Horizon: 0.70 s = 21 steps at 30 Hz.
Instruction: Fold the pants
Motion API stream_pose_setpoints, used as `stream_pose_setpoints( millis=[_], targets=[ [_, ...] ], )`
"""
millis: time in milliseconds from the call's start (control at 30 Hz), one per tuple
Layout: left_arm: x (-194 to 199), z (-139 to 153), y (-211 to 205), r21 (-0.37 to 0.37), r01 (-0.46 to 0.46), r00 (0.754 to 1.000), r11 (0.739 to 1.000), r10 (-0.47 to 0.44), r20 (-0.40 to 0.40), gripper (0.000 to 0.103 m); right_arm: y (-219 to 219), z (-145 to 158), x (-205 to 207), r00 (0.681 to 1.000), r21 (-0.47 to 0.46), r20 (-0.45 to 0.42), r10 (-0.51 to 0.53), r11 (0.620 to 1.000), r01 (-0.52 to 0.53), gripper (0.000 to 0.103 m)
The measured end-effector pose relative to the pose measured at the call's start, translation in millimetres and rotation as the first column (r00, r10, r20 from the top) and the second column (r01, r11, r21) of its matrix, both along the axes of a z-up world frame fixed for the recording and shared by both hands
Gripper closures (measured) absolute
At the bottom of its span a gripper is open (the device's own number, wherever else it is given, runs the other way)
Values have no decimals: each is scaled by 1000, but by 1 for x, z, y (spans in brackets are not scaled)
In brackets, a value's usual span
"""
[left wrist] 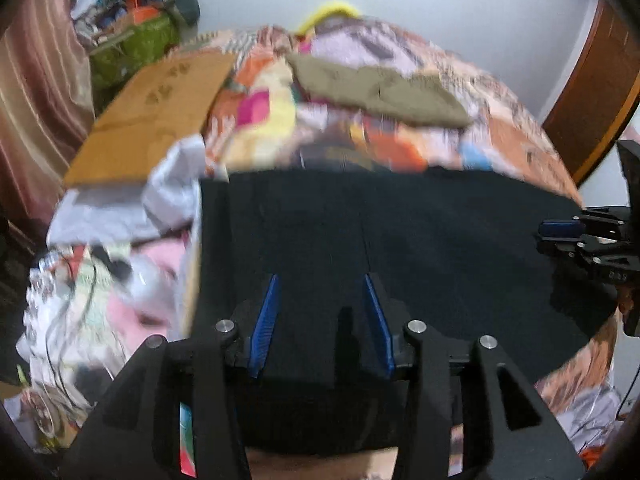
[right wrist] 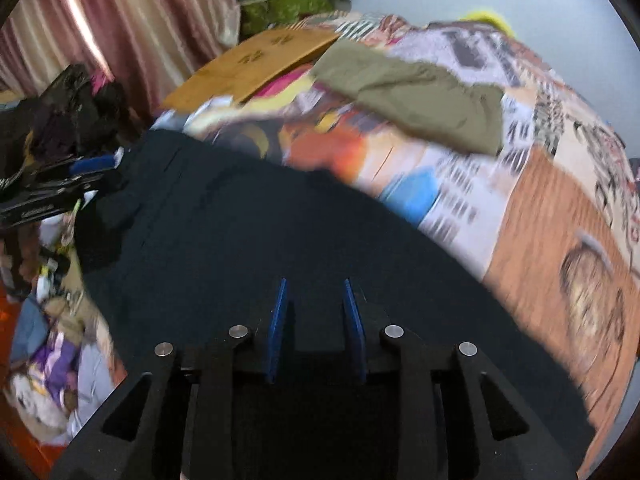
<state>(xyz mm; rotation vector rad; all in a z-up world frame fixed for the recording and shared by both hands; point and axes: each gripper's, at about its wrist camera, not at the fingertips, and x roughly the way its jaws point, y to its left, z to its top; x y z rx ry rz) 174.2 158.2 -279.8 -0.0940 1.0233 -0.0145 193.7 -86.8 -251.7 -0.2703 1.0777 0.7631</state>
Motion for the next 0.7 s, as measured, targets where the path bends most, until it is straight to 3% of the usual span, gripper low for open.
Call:
stream_pose_setpoints(
  millis=[67, 200, 267, 367, 467, 600, 700],
  targets=[
    [-13, -19, -5, 73, -10, 999, 997, 13, -41, 60, 1, -7, -18, 1000, -17, 24, 2, 1000, -2, 76],
    [-37, -32, -7, 193, -8, 1000, 981, 13, -28, 60, -4, -5, -39, 999, 7, 32, 4, 1000, -4, 74],
    [-46, -33, -8, 276, -19, 999, 961, 27, -26, 59, -9, -4, -47, 999, 13, 33, 1, 1000, -1, 74],
    [-55, -30, 0, 278, -39, 999, 960, 48, -24, 54, -20, -1, -57, 999, 22, 40, -8, 1000, 7, 74],
    [-57, -26, 11, 230, -76, 996, 970, 86, -33, 48, -38, 9, -66, 997, 31, 55, -46, 999, 45, 74],
    [-55, -15, 10, 230, -92, 994, 969, 103, -37, 48, -75, 27, -74, 986, 60, 95, -138, 989, 133, 70],
    [-53, 2, 1, 224, -95, 995, 970, 99, -7, 48, -111, 38, -78, 959, 61, 151, -239, 971, 232, 65]
  ],
)
